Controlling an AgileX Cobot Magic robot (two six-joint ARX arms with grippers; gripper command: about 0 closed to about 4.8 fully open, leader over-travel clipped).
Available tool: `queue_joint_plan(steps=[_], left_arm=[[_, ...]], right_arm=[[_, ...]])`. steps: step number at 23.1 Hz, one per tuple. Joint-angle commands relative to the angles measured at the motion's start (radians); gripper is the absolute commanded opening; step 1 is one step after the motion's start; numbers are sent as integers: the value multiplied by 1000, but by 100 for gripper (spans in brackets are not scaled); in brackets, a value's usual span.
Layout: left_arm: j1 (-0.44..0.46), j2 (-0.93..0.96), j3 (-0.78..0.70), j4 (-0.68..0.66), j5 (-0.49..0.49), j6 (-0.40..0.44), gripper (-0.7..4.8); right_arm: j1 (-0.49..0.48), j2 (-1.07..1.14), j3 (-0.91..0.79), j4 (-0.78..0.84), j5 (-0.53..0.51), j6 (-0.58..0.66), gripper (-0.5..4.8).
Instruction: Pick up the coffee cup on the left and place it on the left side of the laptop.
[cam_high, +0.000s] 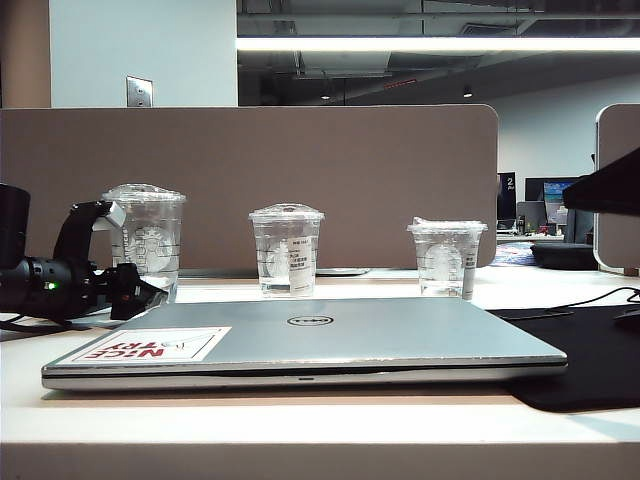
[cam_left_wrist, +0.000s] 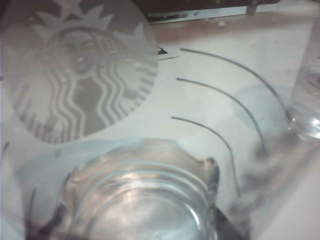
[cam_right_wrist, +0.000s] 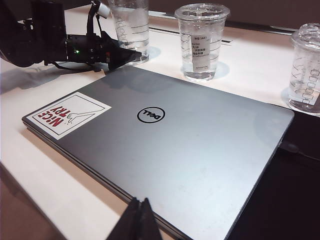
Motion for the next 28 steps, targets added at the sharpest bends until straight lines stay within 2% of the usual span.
queue_joint_plan(steps=[1,8,20,23,25,28], left_arm=[[0,5,-1,-5,0,-4,303],[0,4,-2,78,31,-51,303],[22,-55,-86,132,68,-47,304],[35,-91,-142,185,68,-48,304],[50,-142,-231,294,67,-53,304],[53,-199,-331,311,63,-43,304]], right_arm=[[0,-2,-4,18,1,3,-4],[0,-2,-4,18,1,3,-4],[0,-2,-4,18,1,3,-4],[0,-2,-4,18,1,3,-4],[0,-2,-4,18,1,3,-4],[8,-2,-4,18,1,3,-4]])
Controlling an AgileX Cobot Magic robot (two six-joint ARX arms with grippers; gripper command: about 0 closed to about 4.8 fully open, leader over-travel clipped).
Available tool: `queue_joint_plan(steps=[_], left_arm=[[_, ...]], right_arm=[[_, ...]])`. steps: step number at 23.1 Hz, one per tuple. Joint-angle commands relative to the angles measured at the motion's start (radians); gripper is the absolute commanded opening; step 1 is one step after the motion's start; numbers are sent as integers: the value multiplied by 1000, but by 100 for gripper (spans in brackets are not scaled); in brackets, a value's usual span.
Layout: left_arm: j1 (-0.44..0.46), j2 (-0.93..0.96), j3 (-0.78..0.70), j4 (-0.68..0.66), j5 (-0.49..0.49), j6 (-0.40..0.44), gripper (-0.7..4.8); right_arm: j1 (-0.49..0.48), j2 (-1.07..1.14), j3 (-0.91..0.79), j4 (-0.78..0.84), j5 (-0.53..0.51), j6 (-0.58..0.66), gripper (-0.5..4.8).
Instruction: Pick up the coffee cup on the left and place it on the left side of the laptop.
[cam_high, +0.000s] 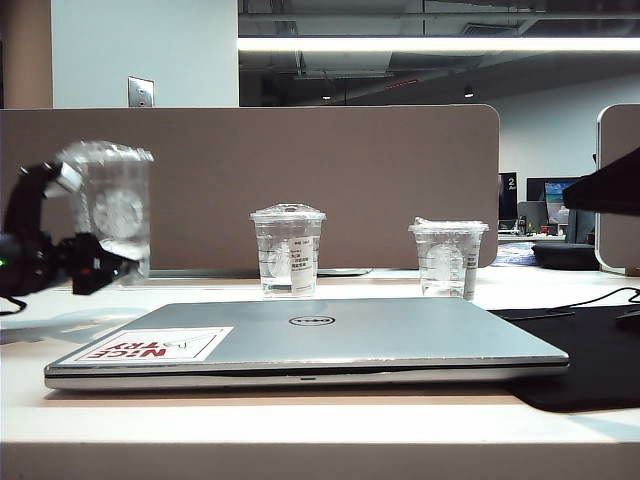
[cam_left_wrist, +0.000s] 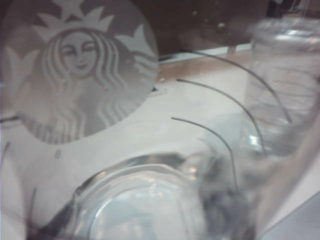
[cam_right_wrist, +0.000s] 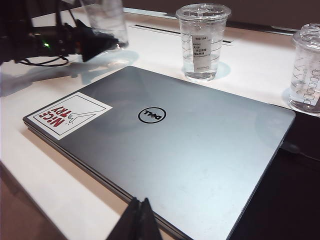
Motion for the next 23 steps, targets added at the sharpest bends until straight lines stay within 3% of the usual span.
queue_joint_plan(steps=[1,12,23], left_arm=[[3,-77,-126,68,-4,6,304],[2,-271,-411,79,-48,49,304],[1,-309,-526,79,-41,69,304]], right_arm=[[21,-2,-4,17,1,3,-4],[54,-11,-4,18,1,3,-4],[54,-11,-4,18,1,3,-4]])
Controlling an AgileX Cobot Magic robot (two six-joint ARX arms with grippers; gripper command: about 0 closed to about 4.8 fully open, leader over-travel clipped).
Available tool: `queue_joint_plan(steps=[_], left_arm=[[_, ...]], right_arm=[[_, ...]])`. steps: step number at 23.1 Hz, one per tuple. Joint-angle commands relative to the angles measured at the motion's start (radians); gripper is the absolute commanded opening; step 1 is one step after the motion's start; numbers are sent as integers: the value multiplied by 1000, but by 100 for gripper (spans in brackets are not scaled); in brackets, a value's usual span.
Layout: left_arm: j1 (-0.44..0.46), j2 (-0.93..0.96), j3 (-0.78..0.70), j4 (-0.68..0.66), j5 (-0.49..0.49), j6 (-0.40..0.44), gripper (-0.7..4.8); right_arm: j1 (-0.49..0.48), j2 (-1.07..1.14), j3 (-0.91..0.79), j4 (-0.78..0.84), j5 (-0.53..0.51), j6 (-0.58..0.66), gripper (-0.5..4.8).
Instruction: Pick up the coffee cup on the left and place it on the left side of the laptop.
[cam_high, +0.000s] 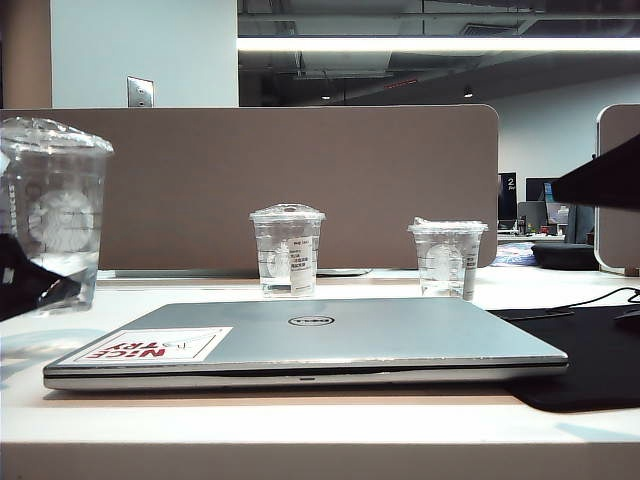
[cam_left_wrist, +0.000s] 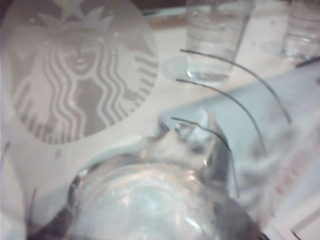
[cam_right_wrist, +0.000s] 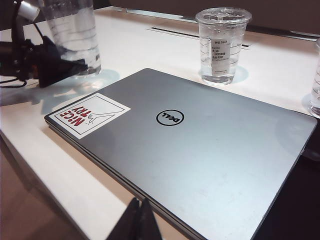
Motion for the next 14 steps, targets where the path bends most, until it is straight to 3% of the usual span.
queue_joint_plan(steps=[1,14], left_arm=[[2,-5,-18,34,7,4,304],[2,29,-25,-3,0,31,304]], right_arm=[[0,-1,-4,18,1,3,-4],[28,3,-4,18,1,3,-4]])
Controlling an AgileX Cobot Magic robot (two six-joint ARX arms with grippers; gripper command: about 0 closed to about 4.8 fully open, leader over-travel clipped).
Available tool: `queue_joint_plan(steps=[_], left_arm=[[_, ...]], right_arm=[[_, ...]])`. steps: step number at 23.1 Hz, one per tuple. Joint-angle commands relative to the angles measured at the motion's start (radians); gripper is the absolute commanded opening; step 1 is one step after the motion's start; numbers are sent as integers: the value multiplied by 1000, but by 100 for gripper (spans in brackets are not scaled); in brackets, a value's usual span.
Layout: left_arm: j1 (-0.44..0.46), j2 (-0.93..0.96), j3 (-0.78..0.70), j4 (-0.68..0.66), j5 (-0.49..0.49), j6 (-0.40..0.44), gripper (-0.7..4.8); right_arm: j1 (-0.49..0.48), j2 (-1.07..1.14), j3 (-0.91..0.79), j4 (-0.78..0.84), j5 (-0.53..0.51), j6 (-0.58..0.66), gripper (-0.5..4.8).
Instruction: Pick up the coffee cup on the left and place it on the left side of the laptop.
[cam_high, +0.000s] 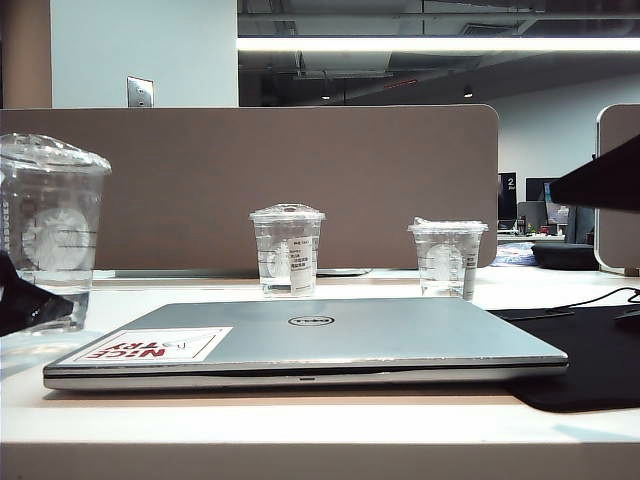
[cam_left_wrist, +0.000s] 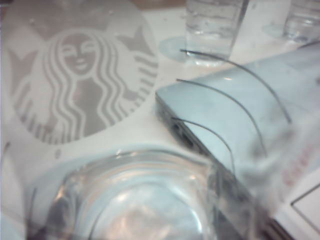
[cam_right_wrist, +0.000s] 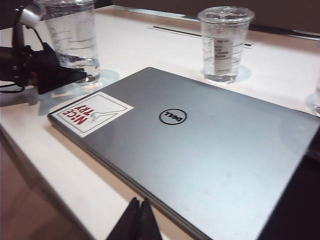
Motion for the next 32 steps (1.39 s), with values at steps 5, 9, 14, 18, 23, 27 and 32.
queue_joint_plan(steps=[5,9,14,18,23,27,32], left_arm=[[1,17,2,13,5,15,304],[1,39,2,6,4,19,304],[1,85,1,6,4,18,305],[1,95,0,8,25,14,311],[2,95,0,27,18,18,381],[2,95,-2,29,22,18,428],[2,95,-10,41,33,14,479]], right_arm=[[33,0,-4,18,0,3,-4],[38,-1,-4,17,0,3,-4],[38,-1,-4,18,0,3,-4],[38,-1,-4,18,0,3,-4],[38,-1,-4,18,0,3,-4],[38,-1,-4,18,0,3,-4],[38,-1,-4,18,0,3,-4]])
